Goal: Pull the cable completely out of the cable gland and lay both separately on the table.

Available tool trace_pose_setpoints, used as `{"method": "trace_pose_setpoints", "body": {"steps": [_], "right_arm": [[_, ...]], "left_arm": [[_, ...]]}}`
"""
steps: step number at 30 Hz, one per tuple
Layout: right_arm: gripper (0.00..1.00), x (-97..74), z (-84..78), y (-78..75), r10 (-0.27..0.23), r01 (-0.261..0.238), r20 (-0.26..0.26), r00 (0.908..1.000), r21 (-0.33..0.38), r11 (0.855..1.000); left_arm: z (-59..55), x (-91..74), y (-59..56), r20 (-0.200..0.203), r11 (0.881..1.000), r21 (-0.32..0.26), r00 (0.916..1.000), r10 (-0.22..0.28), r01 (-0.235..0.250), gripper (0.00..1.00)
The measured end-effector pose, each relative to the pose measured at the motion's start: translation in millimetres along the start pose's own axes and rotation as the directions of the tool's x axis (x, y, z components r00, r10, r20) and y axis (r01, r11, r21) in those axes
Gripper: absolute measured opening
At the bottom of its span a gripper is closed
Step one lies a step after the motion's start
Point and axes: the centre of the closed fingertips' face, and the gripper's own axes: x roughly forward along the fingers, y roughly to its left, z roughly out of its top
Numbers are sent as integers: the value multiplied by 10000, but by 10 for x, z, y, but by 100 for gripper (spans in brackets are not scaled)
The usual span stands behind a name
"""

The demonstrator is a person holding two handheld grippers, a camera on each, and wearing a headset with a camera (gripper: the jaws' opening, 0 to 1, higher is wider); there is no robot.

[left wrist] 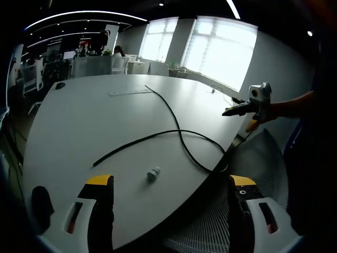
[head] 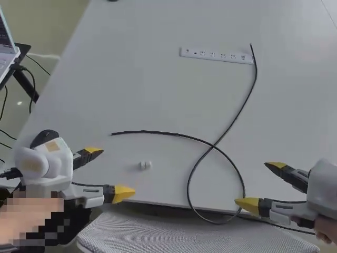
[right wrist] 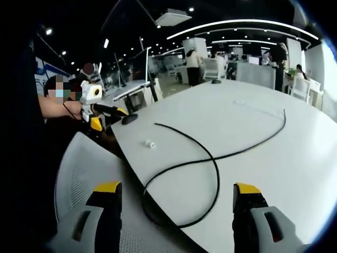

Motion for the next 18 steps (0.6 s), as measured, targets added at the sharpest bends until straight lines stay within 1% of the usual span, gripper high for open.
{"method": "trace_pose_setpoints", "body": {"steps": [2, 4, 6, 8, 11, 14, 16, 18], "right_arm": [[93, 17, -41, 47, 221, -220, -191, 9996, 10, 9998], [95, 35, -76, 73, 239, -245, -394, 9989, -154, 9996], [99, 58, -94, 97, 341, -345, -465, 9983, -66, 9994], [99, 71, -94, 109, 399, -401, -451, 9982, -32, 9992], [99, 97, -91, 116, 407, -409, -458, 9981, -39, 9992], [99, 117, -104, 143, 521, -523, -545, 9972, -28, 9986], [99, 126, -124, 154, 531, -546, -691, 9962, -208, 9983], [99, 127, -126, 159, 540, -563, -751, 9957, -295, 9980]], "left_arm": [[-11, 3, -12, -11, 10000, -42, 10000, -5, 5, 93], [-18, 0, -12, 6, 10000, -96, 10000, 23, -23, 93], [-32, -4, -8, -28, 9999, -162, 10000, 57, -58, 95], [-44, -5, -7, -73, 9996, -276, 10000, 23, -25, 97], [-26, -13, 21, -8, 9997, -244, 10000, 49, -49, 99], [-11, -20, 58, 36, 9992, -390, 9999, 111, -110, 99], [-6, -20, 43, 57, 9992, -391, 9999, 127, -124, 99], [-18, -22, 40, -12, 9992, -397, 9999, 100, -100, 99]]}}
